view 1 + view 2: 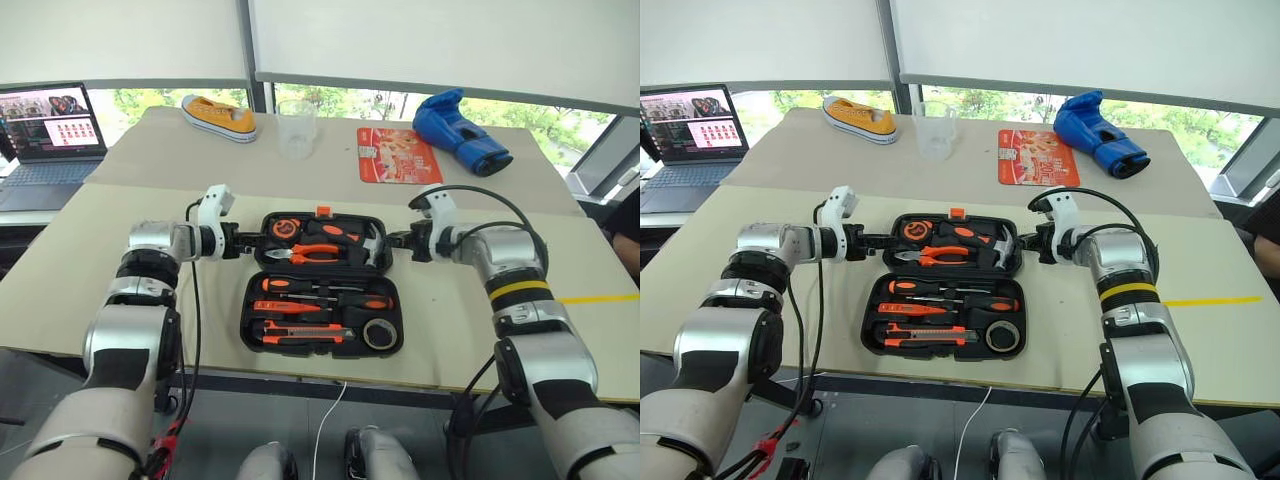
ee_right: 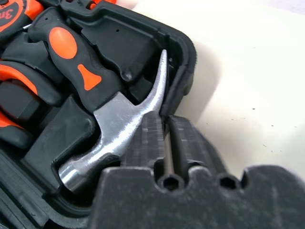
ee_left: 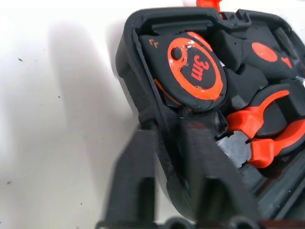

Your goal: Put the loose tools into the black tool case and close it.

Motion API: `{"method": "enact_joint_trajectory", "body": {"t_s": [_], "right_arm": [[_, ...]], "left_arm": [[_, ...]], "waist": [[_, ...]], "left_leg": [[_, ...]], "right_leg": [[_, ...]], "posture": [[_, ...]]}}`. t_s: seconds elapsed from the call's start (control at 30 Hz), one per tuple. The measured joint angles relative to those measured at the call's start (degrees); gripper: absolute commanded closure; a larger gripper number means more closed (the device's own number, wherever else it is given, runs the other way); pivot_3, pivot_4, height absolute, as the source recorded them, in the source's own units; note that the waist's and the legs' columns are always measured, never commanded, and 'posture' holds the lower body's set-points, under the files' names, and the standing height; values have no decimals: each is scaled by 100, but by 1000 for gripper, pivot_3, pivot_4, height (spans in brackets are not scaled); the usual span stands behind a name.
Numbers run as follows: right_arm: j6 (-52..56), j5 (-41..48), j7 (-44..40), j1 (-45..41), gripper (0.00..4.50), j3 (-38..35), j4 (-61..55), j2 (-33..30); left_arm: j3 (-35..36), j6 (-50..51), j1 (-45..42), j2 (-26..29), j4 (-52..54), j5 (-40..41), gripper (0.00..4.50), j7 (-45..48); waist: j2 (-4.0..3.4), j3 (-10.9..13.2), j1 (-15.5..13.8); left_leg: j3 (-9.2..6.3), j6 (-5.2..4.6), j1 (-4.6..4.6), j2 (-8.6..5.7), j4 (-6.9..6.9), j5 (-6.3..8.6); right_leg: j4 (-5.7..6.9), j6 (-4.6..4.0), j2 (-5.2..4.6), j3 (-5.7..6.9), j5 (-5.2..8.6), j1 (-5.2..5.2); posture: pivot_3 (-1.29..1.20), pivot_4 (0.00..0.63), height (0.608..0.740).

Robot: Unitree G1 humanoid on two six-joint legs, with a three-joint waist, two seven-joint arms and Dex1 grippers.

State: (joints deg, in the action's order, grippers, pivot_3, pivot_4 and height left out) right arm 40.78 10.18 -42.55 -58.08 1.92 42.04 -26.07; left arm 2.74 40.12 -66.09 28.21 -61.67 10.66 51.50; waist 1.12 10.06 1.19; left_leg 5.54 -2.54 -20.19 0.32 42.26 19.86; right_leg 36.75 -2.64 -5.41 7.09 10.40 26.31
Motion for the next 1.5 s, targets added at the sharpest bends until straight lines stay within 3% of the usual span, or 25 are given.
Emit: {"method": "enact_joint_trajectory", "body": {"t_s": [0.27, 0.5, 0.7, 1.07, 1.17, 1.33, 1.4, 1.43, 1.5], "right_arm": [[42, 7, -19, 77, 4500, -49, -180, -6], [-808, -14, 487, 110, 4500, -410, -481, 69], [-2015, -241, 952, 476, 4500, -552, -1008, 66], [-3311, -402, 1340, 2437, 4500, -578, -2955, 260], [-4219, -650, 1472, 3239, 4500, -522, -3487, 228], [-5596, -1404, 1677, 4130, 4500, -293, -3956, -180], [-6191, -1744, 1683, 4534, 3782, -222, -4105, -421], [-6188, -1742, 1639, 4705, 3615, -226, -4223, -425], [-5754, -1251, 1282, 5318, 2834, -282, -4686, -618]], "left_arm": [[10, -94, 2, -7, 5, -62, 4457, 80], [481, -1599, 106, -194, 149, 33, 4457, -143], [582, -2517, 322, -283, 976, 61, 4457, 27], [369, -3868, 2034, -472, 2667, -160, 4457, -360], [358, -4367, 2861, -526, 3580, -267, 4457, -831], [303, -4448, 3934, -529, 4876, -438, 4457, -1400], [302, -4332, 4373, -445, 5285, -451, 3795, -1443], [315, -4115, 4495, -391, 5480, -390, 3654, -1465], [493, -3548, 4981, -68, 6024, -108, 2832, -1375]], "waist": [[0, 0, -5], [1, 13, -3], [0, 12, 7], [-2, 0, -29], [-5, -8, -26], [-2, -11, -42], [0, -10, -50], [1, -9, -54], [0, -9, -45]], "left_leg": [[-1, 3, -2, 1, -3, -6], [1, 4, -37, 3, -2, -11], [14, 7, -93, 0, -11, -15], [17, 6, -75, 9, -41, -15], [20, 6, 8, 32, -57, -14], [50, 7, 44, 40, -59, -13], [68, 19, 71, 49, -59, -21], [72, 24, 73, 53, -60, -27], [77, 24, 86, 67, -66, -27]], "right_leg": [[11, -1, 0, 2, -1, 1], [8, -6, -22, 2, -7, 35], [3, -10, 11, 26, -8, 94], [-49, -4, 18, 37, -5, 59], [-72, -3, 17, 7, -4, -21], [-67, 20, 2, -26, 10, -24], [-50, 41, 5, -47, 23, -32], [-52, 41, 6, -52, 22, -32], [-41, 39, 10, -75, 23, -30]], "posture": [[0, 150, 724], [0, 150, 724], [0, 150, 724], [0, 150, 724], [0, 150, 724], [0, 150, 724], [0, 150, 724], [0, 150, 724], [0, 150, 724]]}}
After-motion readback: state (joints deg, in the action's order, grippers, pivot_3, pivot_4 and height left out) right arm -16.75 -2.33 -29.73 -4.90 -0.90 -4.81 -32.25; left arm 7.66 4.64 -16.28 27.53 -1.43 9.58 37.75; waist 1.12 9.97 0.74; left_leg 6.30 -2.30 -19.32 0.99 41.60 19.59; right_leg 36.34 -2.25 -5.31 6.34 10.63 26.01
